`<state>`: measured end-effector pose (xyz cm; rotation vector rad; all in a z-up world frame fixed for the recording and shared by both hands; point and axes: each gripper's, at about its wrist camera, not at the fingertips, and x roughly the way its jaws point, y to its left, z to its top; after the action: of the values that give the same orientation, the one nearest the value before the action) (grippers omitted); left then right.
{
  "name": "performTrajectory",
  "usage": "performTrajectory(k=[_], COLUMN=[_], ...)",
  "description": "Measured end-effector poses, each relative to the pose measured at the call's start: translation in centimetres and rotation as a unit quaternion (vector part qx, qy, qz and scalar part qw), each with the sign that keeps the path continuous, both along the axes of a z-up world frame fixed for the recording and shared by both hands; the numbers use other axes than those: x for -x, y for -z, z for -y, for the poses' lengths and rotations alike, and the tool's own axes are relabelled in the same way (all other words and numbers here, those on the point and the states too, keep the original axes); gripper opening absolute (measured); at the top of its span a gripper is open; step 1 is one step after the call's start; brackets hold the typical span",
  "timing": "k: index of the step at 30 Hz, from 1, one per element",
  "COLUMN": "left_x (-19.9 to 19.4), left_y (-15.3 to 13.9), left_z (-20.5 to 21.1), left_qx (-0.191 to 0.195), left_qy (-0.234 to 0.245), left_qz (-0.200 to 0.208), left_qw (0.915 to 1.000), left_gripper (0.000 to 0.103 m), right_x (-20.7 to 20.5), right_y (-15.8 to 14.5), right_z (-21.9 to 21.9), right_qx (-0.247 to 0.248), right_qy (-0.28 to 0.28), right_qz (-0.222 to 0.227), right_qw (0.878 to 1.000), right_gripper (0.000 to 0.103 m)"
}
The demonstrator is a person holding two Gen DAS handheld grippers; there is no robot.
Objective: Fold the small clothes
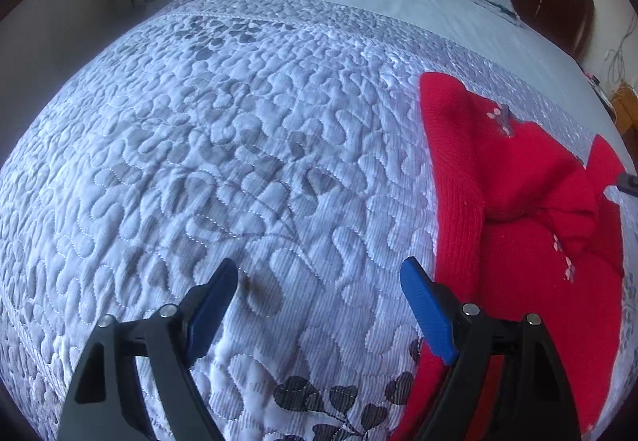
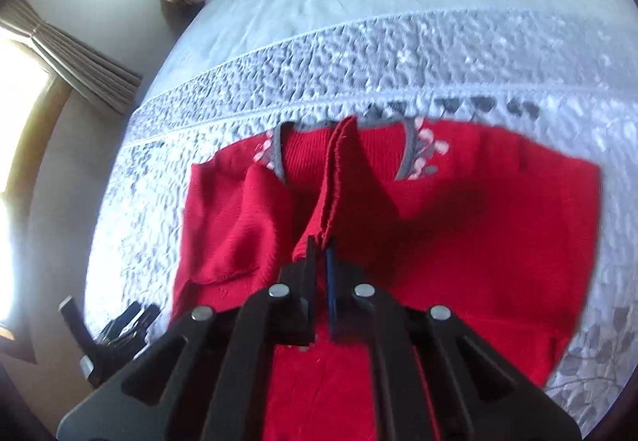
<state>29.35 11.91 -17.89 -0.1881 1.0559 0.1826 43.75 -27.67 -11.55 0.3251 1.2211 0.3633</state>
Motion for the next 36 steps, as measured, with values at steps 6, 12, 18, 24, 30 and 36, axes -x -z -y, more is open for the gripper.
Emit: performTrajectory(k=[6, 12, 18, 24, 30, 36], left_x=[0.1, 0.0, -5.5, -14.0, -17.7, -17.5], left_y=[-0.4, -0.9, -2.9, -1.1, 2.6, 1.9], left_z=[-0.1, 0.5, 2.4, 6.8, 8.5, 7.1], left_qx=[0.002, 0.026, 0.014, -0.002, -0.043, 0.012], left_qy=[0.005, 0.022, 0.042, 0.105, 0.105, 0.104], left_qz=[0.009, 0.008, 0.004, -0.055, -0.099, -0.077], left_qw=[0.9999, 0.9994, 0.999, 0.9929, 0.9886, 0.9915], left_gripper=[0.084, 0.084, 0.084, 0.084, 0.086, 0.031], right_x=[1.7, 4.7, 3.1, -0.8, -1.3, -1.3], right_y=[-0.9, 3.2, 4.8, 6.6, 8.2, 4.5], right_z=[4.4, 10.5, 13.8, 11.0, 7.8, 7.7], right_qx=[0.02, 0.119, 0.019, 0.025, 0.082, 0.063], right_qy=[0.025, 0.047, 0.086, 0.056, 0.03, 0.018], right_qz=[0.024, -0.023, -0.042, -0.072, -0.075, -0.004], right_qw=[0.999, 0.991, 0.995, 0.995, 0.993, 0.998], right_gripper=[0.003, 0.03, 0.031, 0.05, 0.013, 0.005])
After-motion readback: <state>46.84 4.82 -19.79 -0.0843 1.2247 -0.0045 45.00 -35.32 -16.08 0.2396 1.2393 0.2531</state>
